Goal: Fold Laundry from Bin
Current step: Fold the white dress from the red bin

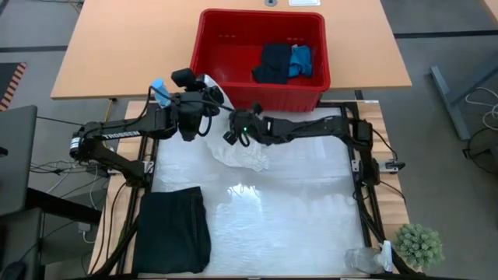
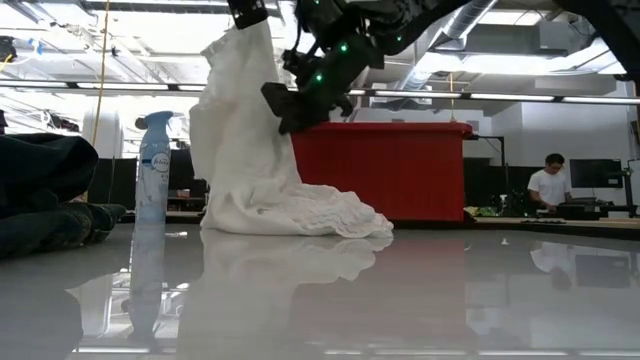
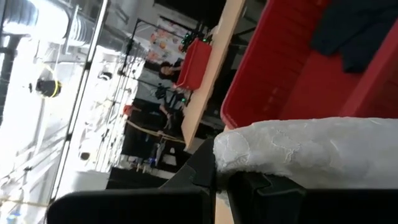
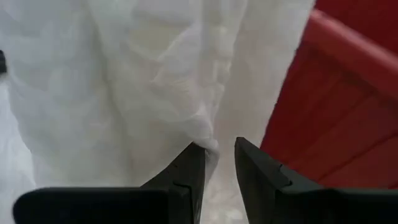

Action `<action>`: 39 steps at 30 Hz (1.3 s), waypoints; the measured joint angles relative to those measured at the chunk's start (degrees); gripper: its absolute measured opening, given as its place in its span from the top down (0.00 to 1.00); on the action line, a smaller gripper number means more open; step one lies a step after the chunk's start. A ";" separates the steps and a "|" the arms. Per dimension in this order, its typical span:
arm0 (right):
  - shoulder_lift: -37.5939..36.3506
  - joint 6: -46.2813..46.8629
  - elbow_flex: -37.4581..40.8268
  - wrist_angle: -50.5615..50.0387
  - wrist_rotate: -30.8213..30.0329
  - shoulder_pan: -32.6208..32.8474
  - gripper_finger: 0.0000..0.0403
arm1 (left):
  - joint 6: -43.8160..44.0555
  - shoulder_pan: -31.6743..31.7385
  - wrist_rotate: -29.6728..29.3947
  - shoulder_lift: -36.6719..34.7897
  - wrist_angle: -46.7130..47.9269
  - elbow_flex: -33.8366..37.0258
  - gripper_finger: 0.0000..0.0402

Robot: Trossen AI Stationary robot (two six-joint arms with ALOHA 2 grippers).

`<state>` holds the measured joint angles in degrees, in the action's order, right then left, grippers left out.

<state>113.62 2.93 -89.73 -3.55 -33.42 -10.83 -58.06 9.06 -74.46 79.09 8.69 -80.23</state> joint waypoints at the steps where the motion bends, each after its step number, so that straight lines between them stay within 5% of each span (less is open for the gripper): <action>1: 0.02 -0.20 0.00 -0.09 1.32 -0.80 0.72 | 0.61 0.00 0.46 0.00 0.81 0.00 0.98; 11: -1.77 -1.72 0.00 -3.01 3.43 -6.96 0.72 | 1.56 3.86 1.76 0.00 11.22 0.00 0.98; 18: -5.77 -7.47 0.11 -10.76 3.81 -10.89 0.72 | -6.93 8.72 2.22 -3.22 14.72 0.04 0.98; 22: -10.04 0.71 0.06 -12.83 19.14 -11.94 0.72 | -8.56 11.82 3.02 -6.50 14.74 0.04 0.98; 26: -11.71 4.84 -0.13 -10.93 33.84 -7.89 0.72 | -4.13 14.50 5.87 -9.57 14.86 0.04 0.98; 32: -7.87 -2.65 0.09 -7.34 34.74 1.77 0.72 | -1.00 15.80 10.28 -10.78 17.26 0.04 0.98; 39: -0.33 -8.62 0.02 14.29 34.15 8.15 0.72 | -0.22 15.91 14.67 -9.96 20.69 0.04 0.98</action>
<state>113.29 -5.69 -89.72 10.75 0.73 -2.67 -58.28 24.97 -59.79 69.13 29.38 -80.18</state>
